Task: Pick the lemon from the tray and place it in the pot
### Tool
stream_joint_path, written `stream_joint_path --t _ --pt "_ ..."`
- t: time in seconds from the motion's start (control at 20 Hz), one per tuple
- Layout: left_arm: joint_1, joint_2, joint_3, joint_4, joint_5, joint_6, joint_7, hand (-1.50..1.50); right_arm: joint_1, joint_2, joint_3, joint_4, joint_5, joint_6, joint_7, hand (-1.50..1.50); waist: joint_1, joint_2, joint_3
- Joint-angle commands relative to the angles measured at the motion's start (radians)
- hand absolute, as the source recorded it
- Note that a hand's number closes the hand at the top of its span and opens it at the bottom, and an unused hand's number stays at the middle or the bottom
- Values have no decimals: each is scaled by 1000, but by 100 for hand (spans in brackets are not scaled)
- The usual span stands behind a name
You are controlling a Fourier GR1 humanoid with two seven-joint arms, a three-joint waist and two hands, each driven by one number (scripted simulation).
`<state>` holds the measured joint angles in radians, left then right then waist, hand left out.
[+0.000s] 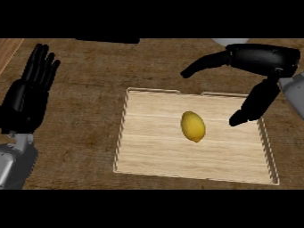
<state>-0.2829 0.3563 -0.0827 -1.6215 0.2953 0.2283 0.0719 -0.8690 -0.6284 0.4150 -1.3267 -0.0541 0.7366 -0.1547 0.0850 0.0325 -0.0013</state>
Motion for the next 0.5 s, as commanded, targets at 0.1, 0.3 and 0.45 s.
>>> stream_joint_path --t 0.1,0.3,0.45 --pt "-40 -30 -2 47 -10 6 -15 0 -213 -44 93 145 196 167 -174 -150 -9 -6 1" --pt "-62 -31 -1 79 -26 4 -32 0 -283 2 243 163 318 202 -184 -150 -19 -9 0" --pt "-38 -25 24 96 -16 -6 -46 0 -317 85 322 189 377 177 -185 -150 -30 -17 0"
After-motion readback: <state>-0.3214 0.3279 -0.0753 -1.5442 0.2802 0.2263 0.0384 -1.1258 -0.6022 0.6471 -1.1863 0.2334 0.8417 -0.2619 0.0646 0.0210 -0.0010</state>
